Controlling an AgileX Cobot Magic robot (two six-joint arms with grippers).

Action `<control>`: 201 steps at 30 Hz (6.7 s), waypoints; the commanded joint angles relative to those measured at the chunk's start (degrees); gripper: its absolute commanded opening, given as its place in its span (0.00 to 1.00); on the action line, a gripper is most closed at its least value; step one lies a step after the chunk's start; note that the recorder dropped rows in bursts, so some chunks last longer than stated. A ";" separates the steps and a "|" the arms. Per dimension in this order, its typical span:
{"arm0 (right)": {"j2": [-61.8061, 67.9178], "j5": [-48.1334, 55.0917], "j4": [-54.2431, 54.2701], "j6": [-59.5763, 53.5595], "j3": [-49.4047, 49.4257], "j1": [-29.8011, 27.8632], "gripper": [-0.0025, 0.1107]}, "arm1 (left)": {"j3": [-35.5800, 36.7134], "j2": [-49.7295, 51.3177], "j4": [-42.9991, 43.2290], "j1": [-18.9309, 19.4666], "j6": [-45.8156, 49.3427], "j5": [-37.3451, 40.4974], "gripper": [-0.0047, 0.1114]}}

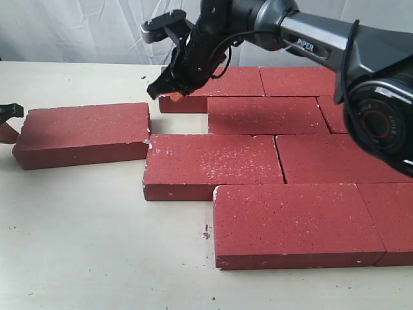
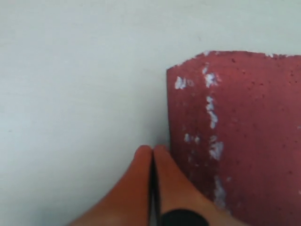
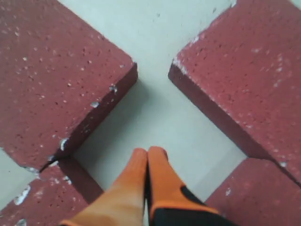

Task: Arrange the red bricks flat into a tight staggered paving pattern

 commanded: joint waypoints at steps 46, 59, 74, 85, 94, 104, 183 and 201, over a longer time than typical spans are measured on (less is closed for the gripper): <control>7.22 -10.63 13.90 -29.27 -2.03 9.01 0.01 | -5.32 3.97 -13.40 -2.12 9.43 4.67 0.04; -1.06 -4.45 -2.37 -4.08 -2.03 5.38 0.01 | -6.74 3.97 -11.24 -2.12 11.34 3.90 0.04; 6.99 -8.30 -2.90 2.01 -1.93 0.34 0.01 | -8.51 3.97 0.24 -2.05 1.15 -1.13 0.04; 8.27 -12.10 1.61 1.35 -1.93 0.47 0.01 | -8.98 7.09 -4.86 -2.57 2.96 3.12 0.04; 7.89 -9.16 7.06 -1.44 -1.93 0.53 0.01 | -11.13 7.94 -6.66 -4.07 5.09 8.41 0.04; 5.85 -4.58 7.25 -2.35 -1.93 1.75 0.01 | -11.90 7.94 -2.72 -4.07 2.68 13.25 0.04; -45.94 -40.68 -21.86 9.54 68.34 -16.75 0.01 | -17.15 7.94 7.59 -11.77 -6.23 11.28 0.04; -45.71 -42.57 -21.87 9.54 68.34 -16.75 0.01 | -17.15 7.94 6.81 -14.09 -6.08 11.28 0.04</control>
